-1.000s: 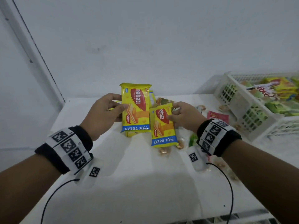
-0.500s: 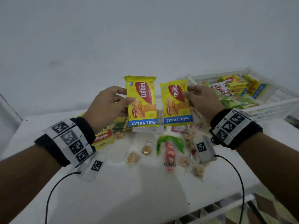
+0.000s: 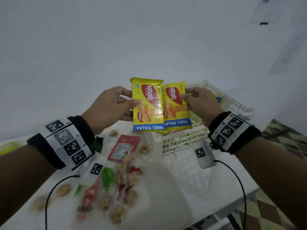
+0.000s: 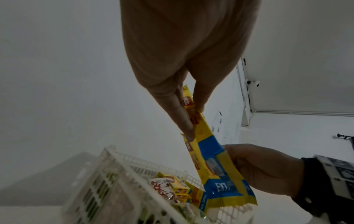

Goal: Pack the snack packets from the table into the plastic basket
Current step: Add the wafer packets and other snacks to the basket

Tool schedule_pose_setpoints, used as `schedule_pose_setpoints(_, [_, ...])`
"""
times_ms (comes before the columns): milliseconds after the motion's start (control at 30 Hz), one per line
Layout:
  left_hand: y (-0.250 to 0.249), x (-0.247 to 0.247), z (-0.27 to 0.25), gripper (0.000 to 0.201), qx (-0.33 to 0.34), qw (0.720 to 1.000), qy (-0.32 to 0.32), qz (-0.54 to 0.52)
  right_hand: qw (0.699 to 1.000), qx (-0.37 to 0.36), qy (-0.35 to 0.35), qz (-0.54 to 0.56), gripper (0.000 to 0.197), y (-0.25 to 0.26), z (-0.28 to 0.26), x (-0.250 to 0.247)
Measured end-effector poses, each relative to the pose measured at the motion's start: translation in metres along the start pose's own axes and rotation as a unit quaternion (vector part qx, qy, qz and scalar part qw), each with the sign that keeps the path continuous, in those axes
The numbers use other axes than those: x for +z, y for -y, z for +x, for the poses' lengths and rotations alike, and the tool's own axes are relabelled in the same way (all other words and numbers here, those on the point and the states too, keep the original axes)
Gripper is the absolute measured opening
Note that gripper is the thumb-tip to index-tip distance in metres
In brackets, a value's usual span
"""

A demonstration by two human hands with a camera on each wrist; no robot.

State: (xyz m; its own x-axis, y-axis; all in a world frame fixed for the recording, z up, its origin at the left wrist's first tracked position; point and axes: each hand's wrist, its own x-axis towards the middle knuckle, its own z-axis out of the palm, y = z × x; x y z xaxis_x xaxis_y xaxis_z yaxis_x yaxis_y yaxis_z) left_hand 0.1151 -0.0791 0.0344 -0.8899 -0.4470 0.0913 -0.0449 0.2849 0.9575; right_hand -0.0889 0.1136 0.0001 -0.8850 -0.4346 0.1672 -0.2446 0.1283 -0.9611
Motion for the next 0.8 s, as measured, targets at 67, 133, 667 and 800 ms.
schedule_pose_setpoints(67, [-0.009, 0.021, 0.015, 0.027, -0.001, 1.0, 0.006, -0.001, 1.0, 0.006, -0.003, 0.0, 0.052, -0.006, 0.014, -0.021])
schedule_pose_setpoints(133, [-0.016, 0.037, 0.029, 0.026, -0.004, 1.0, 0.012, 0.0, 1.0, 0.013, -0.001, -0.003, 0.043, -0.01, 0.024, -0.036])
schedule_pose_setpoints(667, [-0.043, 0.107, 0.118, 0.025, -0.006, 0.998, 0.052, 0.041, 0.999, 0.04, -0.03, -0.01, 0.024, -0.033, 0.088, -0.112])
schedule_pose_setpoints(800, [-0.055, 0.134, 0.134, 0.024, -0.012, 0.999, 0.025, 0.039, 0.999, 0.042, -0.002, 0.0, 0.024, -0.033, 0.117, -0.13])
